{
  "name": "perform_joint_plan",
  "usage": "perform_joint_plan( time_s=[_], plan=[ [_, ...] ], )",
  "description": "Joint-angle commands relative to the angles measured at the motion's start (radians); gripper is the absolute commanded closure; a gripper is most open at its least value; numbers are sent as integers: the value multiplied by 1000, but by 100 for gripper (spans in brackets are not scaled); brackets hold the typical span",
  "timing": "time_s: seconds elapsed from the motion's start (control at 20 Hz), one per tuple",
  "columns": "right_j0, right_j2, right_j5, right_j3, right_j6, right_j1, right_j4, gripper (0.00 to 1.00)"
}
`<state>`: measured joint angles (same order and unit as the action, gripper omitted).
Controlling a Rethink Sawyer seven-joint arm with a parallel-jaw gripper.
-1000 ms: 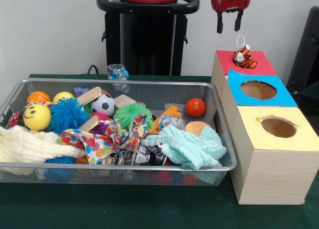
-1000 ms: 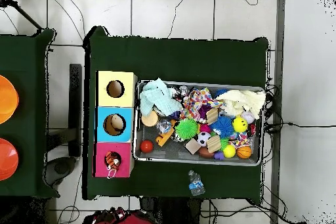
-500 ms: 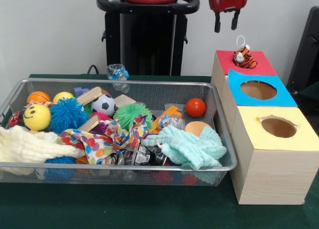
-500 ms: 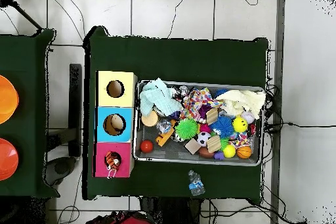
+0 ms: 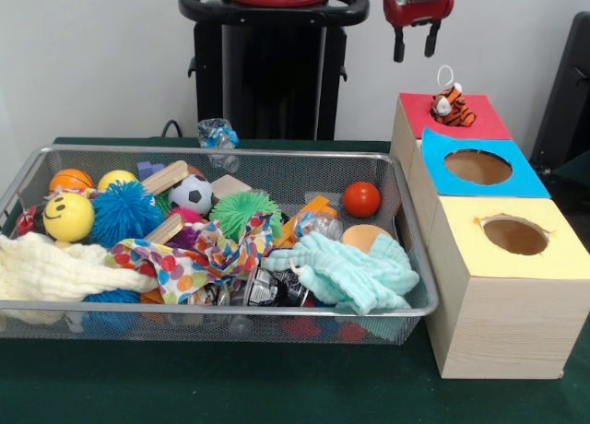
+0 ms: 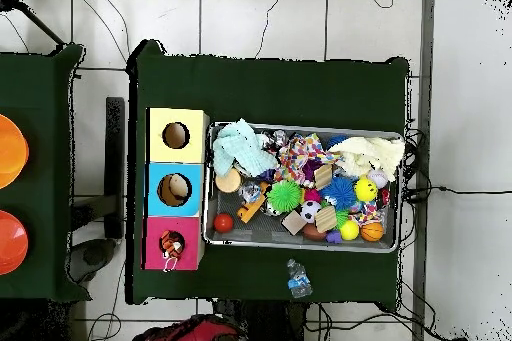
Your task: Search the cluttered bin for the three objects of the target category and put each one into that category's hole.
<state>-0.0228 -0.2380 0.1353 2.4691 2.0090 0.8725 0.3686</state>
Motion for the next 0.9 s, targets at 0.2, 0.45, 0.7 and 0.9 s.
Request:
perform_joint_plan(
  time_s=[0.2, 0.45, 0.7, 0.9],
  plan=[
    [-67, -153, 168, -209, -93, -38, 45, 0],
    [-82, -186, 231, -232, -107, -30, 45, 0],
    [-83, -199, 259, -236, -96, -15, 48, 0],
    [-87, -215, 295, -245, -101, -3, 47, 0]
  ],
)
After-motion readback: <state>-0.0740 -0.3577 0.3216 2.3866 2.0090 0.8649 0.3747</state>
